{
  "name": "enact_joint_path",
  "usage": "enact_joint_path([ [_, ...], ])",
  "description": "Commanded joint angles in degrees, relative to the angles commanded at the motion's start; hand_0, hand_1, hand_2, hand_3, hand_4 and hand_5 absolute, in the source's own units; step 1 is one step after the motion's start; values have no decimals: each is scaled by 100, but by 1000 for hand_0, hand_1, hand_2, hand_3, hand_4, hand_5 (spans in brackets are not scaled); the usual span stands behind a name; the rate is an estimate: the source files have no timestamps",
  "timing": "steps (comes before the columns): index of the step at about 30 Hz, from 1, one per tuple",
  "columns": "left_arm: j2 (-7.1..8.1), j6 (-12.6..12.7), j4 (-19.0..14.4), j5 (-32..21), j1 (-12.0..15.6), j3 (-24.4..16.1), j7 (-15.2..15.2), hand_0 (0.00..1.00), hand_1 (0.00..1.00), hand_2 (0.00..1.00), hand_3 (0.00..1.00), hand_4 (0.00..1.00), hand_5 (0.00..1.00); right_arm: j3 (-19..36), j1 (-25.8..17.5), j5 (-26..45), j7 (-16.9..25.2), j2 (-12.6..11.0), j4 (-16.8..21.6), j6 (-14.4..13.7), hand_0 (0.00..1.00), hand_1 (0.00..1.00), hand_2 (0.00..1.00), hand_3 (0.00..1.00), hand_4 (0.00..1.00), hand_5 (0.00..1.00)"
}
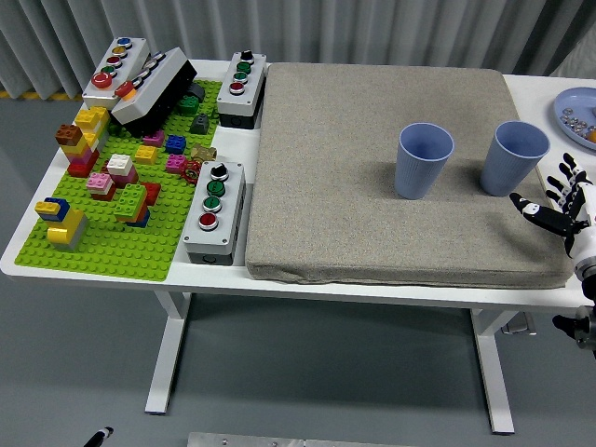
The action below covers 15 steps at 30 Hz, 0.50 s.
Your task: Pick cup pour cup place
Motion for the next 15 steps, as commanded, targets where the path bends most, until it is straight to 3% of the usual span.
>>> enact_joint_path([
  [15, 13, 5, 0, -35, -52, 120, -19, 864, 833, 900, 797, 644, 998, -217, 474, 164, 50, -3, -434, 80, 908, 890, 989, 998, 881, 177],
])
